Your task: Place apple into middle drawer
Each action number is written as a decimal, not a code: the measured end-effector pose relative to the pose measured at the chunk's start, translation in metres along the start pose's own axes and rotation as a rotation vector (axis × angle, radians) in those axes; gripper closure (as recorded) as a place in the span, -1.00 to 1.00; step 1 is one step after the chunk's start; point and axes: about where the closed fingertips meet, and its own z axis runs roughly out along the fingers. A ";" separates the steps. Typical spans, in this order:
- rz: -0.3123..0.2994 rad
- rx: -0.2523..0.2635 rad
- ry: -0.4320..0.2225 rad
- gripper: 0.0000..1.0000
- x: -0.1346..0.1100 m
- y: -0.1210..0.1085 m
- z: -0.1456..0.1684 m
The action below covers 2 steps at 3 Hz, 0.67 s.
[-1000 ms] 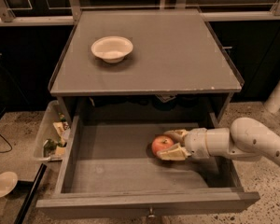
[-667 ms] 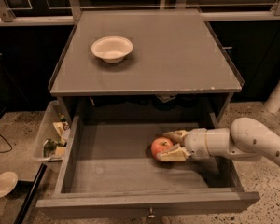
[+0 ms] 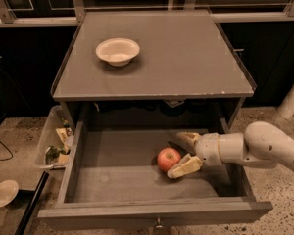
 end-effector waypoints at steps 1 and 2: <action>-0.056 0.017 0.002 -1.00 -0.018 0.003 -0.018; -0.125 0.039 0.021 -1.00 -0.038 0.007 -0.042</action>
Offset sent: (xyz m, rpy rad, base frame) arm -0.0141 -0.0350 0.0926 -0.1199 -0.1885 0.0390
